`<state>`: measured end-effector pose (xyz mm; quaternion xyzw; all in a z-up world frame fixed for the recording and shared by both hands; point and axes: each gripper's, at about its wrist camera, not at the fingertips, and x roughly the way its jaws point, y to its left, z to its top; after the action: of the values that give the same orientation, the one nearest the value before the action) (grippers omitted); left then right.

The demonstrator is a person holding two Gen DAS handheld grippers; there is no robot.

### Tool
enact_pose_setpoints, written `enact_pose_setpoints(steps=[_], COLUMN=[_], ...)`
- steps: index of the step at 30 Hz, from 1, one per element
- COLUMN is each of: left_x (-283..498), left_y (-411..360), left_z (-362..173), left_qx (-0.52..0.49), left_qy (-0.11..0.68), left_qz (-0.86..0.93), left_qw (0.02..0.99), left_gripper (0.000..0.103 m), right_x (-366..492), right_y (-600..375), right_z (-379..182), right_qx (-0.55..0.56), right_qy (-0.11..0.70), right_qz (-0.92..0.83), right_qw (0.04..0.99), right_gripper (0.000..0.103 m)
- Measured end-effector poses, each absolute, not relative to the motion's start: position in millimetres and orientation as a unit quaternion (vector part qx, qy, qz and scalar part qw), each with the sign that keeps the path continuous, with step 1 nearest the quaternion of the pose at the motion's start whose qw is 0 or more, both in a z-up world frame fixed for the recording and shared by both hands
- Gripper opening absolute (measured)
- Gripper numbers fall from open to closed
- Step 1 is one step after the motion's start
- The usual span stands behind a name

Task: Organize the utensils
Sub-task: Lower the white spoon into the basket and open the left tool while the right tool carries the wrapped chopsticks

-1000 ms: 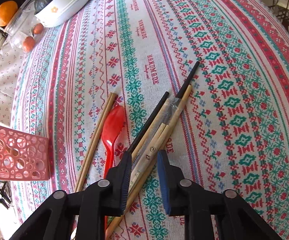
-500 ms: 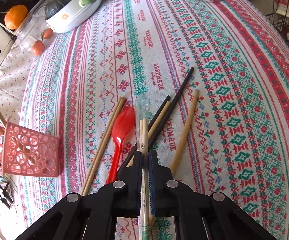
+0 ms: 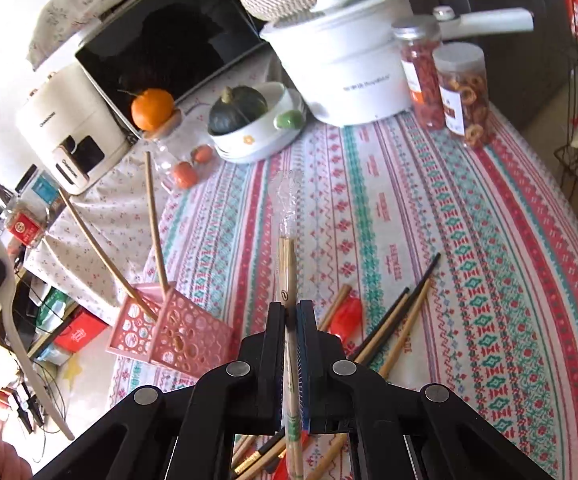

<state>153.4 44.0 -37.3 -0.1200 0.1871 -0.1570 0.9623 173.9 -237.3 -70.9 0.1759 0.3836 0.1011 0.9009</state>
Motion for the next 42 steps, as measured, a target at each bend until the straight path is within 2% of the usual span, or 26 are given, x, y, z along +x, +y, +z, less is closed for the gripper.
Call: enact_pose_setpoints(steps=[6, 11, 23, 29, 30, 32, 34, 35, 39, 42], left_x=[164, 184, 195, 201, 202, 201, 199, 197, 191, 180], left_y=[36, 28, 24, 32, 34, 39, 43, 45, 51, 56], left_z=[-33, -51, -111, -125, -125, -123, -120, -117, -103, -90], left_qx=[-0.095, -0.083, -0.065, -0.079, -0.083, -0.089, -0.098, -0.100, -0.096, -0.085], left_qy=[0.101, 0.069, 0.036, 0.081, 0.091, 0.107, 0.119, 0.124, 0.158, 0.179], left_qz=[-0.115, -0.072, -0.003, -0.001, -0.002, -0.002, -0.012, -0.012, -0.013, -0.010], left_qw=[0.984, 0.992, 0.997, 0.994, 0.992, 0.990, 0.988, 0.987, 0.983, 0.980], left_gripper=[0.003, 0.003, 0.003, 0.005, 0.006, 0.017, 0.050, 0.054, 0.054, 0.064], right_x=[167, 167, 168, 165, 164, 161, 158, 156, 147, 142], right_y=[-232, -235, -234, -226, -225, -220, -215, -213, -204, -197], right_z=[-47, -42, -43, -40, -39, -34, -29, -26, -12, -1], right_qx=[0.156, 0.155, 0.151, 0.150, 0.150, 0.147, 0.144, 0.143, 0.136, 0.136], right_qy=[0.330, 0.324, 0.324, 0.321, 0.319, 0.314, 0.307, 0.303, 0.281, 0.265], right_qz=[0.105, 0.109, 0.117, 0.121, 0.122, 0.127, 0.131, 0.134, 0.147, 0.161], right_qw=[0.925, 0.927, 0.927, 0.927, 0.928, 0.929, 0.932, 0.933, 0.938, 0.941], right_gripper=[0.004, 0.004, 0.004, 0.004, 0.004, 0.004, 0.004, 0.004, 0.004, 0.004])
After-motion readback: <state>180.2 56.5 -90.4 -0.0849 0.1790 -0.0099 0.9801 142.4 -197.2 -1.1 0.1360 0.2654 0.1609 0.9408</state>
